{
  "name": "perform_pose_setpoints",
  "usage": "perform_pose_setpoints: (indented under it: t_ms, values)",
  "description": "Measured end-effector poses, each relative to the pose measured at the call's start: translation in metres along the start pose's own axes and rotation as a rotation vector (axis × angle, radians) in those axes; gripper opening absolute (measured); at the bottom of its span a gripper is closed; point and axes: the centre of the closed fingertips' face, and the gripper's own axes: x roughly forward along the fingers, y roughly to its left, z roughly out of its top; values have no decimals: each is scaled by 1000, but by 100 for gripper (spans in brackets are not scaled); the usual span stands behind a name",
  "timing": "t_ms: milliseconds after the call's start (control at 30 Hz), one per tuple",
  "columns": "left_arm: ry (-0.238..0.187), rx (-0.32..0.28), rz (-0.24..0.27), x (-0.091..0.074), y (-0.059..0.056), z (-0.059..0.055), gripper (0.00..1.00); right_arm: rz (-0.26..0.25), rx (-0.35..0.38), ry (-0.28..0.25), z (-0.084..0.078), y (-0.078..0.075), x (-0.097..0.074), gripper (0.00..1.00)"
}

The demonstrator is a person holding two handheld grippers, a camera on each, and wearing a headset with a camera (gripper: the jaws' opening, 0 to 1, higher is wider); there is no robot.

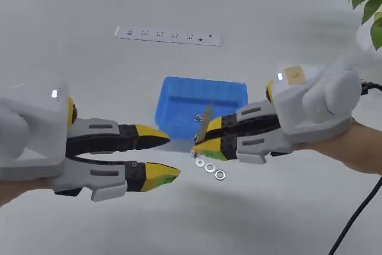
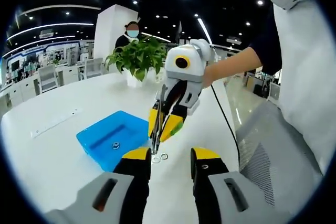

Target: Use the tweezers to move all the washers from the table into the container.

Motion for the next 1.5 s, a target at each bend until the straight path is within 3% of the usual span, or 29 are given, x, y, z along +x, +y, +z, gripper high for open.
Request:
perform_pose_setpoints:
  t_ms: [167,367,567,800,900,1233,1500]
  values:
    - [-20,-15,-29,-7,-5,2,35,-2,-39,5,13,-8,-4,9]
    - [-14,-43,-31,-13,-5,-5,40,-27,-71,8,18,-27,-7,9]
    - [-13,-59,-43,-14,-8,-11,46,-97,-75,8,10,-64,-9,9]
    - [-8,-69,-20,-14,-4,-18,57,-113,-73,43,-9,-89,-1,9]
    - [7,-66,-6,-12,-4,-23,63,-102,-58,49,-17,-93,6,9]
    - [11,-90,29,-18,-7,-28,61,-72,-45,107,-48,-96,23,9]
    - [19,-110,47,-20,-10,-31,60,-53,-53,119,-57,-90,28,9]
